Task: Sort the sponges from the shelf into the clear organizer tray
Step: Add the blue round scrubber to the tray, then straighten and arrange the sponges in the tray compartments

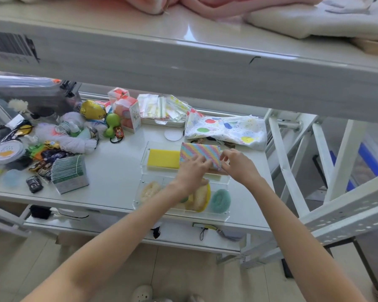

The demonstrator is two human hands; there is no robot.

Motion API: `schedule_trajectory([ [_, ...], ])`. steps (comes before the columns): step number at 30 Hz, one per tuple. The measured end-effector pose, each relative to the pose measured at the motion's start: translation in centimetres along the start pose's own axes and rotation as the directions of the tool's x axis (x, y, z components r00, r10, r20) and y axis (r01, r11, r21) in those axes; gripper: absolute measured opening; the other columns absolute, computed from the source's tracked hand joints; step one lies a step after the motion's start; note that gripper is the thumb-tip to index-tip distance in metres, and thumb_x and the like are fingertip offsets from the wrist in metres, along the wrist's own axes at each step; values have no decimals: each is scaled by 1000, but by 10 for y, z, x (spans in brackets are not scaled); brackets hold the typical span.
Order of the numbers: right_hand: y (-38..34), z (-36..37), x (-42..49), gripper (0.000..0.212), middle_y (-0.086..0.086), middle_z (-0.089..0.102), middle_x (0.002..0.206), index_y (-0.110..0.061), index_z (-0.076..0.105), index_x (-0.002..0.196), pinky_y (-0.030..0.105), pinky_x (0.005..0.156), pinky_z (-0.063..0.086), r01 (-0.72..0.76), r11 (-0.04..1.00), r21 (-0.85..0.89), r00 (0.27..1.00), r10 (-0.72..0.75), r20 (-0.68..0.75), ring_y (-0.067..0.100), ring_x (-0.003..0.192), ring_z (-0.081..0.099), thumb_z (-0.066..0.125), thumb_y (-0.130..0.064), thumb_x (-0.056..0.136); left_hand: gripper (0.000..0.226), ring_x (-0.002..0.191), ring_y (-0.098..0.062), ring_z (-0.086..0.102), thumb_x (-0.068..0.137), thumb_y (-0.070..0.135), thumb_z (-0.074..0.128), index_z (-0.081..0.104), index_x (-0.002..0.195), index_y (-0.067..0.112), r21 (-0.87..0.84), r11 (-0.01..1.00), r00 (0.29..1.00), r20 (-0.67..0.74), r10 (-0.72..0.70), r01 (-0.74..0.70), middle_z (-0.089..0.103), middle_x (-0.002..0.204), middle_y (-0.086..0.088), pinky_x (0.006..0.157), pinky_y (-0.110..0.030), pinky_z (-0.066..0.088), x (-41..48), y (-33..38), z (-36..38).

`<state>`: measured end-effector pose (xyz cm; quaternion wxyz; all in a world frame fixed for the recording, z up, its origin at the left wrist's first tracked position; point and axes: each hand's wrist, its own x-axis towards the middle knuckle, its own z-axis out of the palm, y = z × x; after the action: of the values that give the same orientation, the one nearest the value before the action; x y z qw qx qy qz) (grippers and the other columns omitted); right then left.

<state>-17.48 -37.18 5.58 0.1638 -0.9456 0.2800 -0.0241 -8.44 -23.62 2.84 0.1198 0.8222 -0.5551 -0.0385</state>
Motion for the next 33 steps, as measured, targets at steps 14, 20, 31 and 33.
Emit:
schedule_trajectory([
  [14, -31, 22, 34, 39, 17, 38, 134, -11, 43, 126, 46, 100, 43, -92, 996, -19, 988, 94, 124, 36, 121, 43, 53, -23, 90, 61, 113, -32, 57, 87, 32, 65, 36, 140, 17, -416, 842, 938, 205, -281, 343, 32, 139, -17, 104, -38, 44, 30, -73, -13],
  [20, -27, 11, 37, 44, 14, 36, 136, -15, 43, 126, 45, 98, 44, -84, 995, -48, 984, 90, 153, 35, 123, 40, 58, -27, 86, 57, 116, -29, 53, 88, 24, 65, 38, 136, 14, -512, 792, 943, 197, -268, 332, 33, 134, -16, 102, -35, 45, 38, -61, -11],
  [31, -20, 1, 36, 68, 8, 36, 142, -21, 39, 132, 48, 105, 38, 5, 988, -157, 964, 38, 265, 30, 130, 37, 64, -53, 77, 57, 112, -31, 57, 86, 22, 67, 40, 135, 10, -516, 804, 953, 214, -213, 296, 36, 133, -17, 102, -38, 46, 46, -40, -3],
  [33, -23, 3, 40, 70, 6, 36, 144, -23, 37, 134, 51, 109, 33, 67, 986, -154, 951, -17, 310, 29, 135, 33, 65, -51, 76, 57, 115, -31, 56, 85, 20, 68, 42, 136, 11, -532, 787, 947, 238, -215, 312, 38, 136, -18, 102, -41, 47, 46, -44, -5],
])
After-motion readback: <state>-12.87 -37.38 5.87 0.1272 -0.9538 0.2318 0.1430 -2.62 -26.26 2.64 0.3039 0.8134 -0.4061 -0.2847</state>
